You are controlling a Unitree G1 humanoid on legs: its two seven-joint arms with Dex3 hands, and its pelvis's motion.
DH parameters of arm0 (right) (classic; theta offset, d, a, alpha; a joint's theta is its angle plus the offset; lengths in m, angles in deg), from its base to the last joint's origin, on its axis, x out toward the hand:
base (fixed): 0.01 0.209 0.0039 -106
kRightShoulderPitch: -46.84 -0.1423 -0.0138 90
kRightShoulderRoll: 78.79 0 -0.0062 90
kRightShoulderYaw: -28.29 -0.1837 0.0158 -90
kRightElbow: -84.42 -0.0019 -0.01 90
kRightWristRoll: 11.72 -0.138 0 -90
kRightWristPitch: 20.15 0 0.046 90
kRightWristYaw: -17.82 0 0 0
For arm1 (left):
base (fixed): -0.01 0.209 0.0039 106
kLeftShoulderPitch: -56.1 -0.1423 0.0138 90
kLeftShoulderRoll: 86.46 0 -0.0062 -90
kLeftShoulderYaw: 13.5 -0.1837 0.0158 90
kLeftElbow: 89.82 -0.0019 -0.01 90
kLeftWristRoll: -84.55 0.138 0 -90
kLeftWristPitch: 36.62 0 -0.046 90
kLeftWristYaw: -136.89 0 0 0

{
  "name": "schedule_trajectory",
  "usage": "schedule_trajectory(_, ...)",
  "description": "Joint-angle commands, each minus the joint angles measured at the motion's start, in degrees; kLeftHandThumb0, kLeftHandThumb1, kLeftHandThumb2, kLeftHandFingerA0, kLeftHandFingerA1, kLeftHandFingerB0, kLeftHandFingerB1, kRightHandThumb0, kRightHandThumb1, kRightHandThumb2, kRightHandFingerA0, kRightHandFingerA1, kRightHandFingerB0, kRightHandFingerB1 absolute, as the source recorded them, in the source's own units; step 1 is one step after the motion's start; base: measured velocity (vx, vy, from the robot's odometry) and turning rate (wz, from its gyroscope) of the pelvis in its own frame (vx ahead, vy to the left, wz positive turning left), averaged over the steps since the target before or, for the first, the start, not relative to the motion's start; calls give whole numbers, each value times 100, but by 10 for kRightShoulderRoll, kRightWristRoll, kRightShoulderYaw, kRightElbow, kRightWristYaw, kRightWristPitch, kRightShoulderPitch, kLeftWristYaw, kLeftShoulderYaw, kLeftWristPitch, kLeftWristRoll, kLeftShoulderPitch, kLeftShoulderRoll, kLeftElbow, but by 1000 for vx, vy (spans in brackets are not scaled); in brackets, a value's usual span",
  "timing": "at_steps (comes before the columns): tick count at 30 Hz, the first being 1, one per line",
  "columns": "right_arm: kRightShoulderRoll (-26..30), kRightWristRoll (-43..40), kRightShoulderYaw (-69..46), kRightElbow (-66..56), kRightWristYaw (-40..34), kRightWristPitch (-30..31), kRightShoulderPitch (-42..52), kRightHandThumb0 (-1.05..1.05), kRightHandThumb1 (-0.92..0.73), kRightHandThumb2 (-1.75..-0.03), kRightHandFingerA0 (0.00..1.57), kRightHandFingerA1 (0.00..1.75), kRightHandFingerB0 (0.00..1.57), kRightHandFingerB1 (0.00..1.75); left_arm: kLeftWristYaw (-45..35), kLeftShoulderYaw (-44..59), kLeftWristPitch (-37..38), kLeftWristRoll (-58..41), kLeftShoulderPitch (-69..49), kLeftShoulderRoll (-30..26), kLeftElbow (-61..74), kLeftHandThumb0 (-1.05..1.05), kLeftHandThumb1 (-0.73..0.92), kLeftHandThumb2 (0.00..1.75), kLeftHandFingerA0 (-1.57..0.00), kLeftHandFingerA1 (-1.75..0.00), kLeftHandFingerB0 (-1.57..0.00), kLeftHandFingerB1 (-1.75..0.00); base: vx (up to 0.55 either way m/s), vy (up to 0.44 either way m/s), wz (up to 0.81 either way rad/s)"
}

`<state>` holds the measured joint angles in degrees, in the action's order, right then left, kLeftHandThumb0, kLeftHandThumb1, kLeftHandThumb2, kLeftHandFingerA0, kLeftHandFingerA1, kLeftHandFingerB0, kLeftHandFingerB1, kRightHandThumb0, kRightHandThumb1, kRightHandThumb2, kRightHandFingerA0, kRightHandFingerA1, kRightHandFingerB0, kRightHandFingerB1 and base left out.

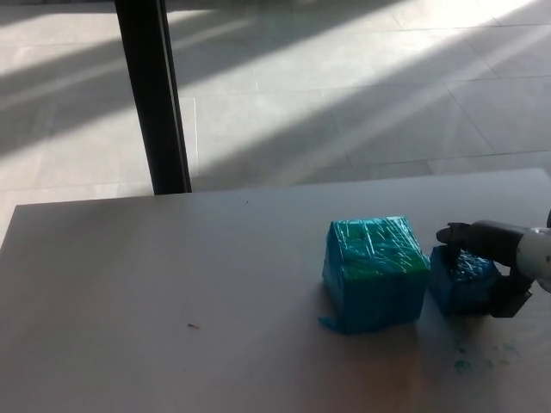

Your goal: The robot uses its right hand to pick up the small cube kept on the middle on the desk and place it on the bigger cube kept next to it

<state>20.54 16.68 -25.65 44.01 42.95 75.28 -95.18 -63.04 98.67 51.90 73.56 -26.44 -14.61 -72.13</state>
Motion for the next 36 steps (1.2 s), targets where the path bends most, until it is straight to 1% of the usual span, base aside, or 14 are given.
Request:
schedule_trajectory(1,14,82,55,3,-25,-45,34,-21,-61,-56,20,105,25,35,-5,3,-4,-1,3,-12,-2,-23,-34,71,-104,-112,-126,-122,0,0,0)
schedule_trajectory(7,30,139,104,2,-118,-84,48,-21,-71,-60,41,130,31,37,-12,3,-1,-2,0,-14,0,-23,-33,72,-102,-111,-125,-121,0,0,0)
schedule_trajectory(8,33,149,113,5,-143,-99,52,-26,-72,-63,60,151,36,42,-8,0,-3,2,1,-15,-1,-23,-31,73,-101,-110,-125,-121,0,0,0)
schedule_trajectory(9,37,159,122,11,-168,-116,54,-39,-69,-80,74,138,30,47,-5,-1,-3,3,2,-16,-1,-23,-31,73,-102,-111,-128,-122,0,0,0)
schedule_trajectory(14,46,184,146,32,-239,-163,55,-28,-79,-65,75,163,53,48,-1,-1,-4,3,5,-16,0,-22,-31,73,-102,-111,-124,-120,0,0,0)
schedule_trajectory(15,48,202,159,34,-270,-165,54,-41,-87,-66,82,166,69,100,3,4,-9,-2,6,-15,1,-22,-33,73,-106,-113,-127,-122,0,0,0)
schedule_trajectory(24,44,191,154,54,-302,-192,54,-38,-86,-66,78,163,71,106,0,-2,-4,5,7,-15,-3,-23,-31,74,-101,-110,-125,-120,0,0,0)
schedule_trajectory(25,44,194,152,63,-341,-208,58,-37,-84,-66,81,169,70,132,0,-1,-6,3,8,-15,-5,-23,-32,73,-101,-110,-123,-120,0,0,0)
schedule_trajectory(27,42,190,146,67,-345,-212,60,-36,-83,-67,80,171,68,138,-1,1,-6,1,7,-15,-4,-23,-32,73,-100,-110,-124,-120,0,0,0)
schedule_trajectory(29,37,180,133,77,-351,-212,71,-37,-84,-67,81,163,75,99,2,2,-9,1,7,-14,-4,-22,-32,73,-106,-112,-126,-121,0,0,0)
schedule_trajectory(33,30,165,104,87,-357,-221,80,-40,-66,-69,88,160,80,115,-6,3,0,0,4,-14,-5,-22,-32,73,-100,-110,-127,-121,0,0,0)
schedule_trajectory(34,29,165,98,88,-357,-224,79,-31,-74,-66,79,165,76,112,-5,3,0,0,5,-14,-5,105,-73,19,-76,-132,-120,-124,0,0,0)
schedule_trajectory(35,31,159,87,88,-362,-231,82,-31,-74,-67,79,164,76,113,-5,4,-2,-1,5,-15,-6,-22,-33,72,-101,-110,-125,-121,0,0,0)
schedule_trajectory(36,31,151,74,88,-366,-239,84,-34,-76,-67,78,164,75,107,-5,5,-6,-2,6,-15,-6,-22,-34,72,-99,-110,-126,-121,0,0,0)
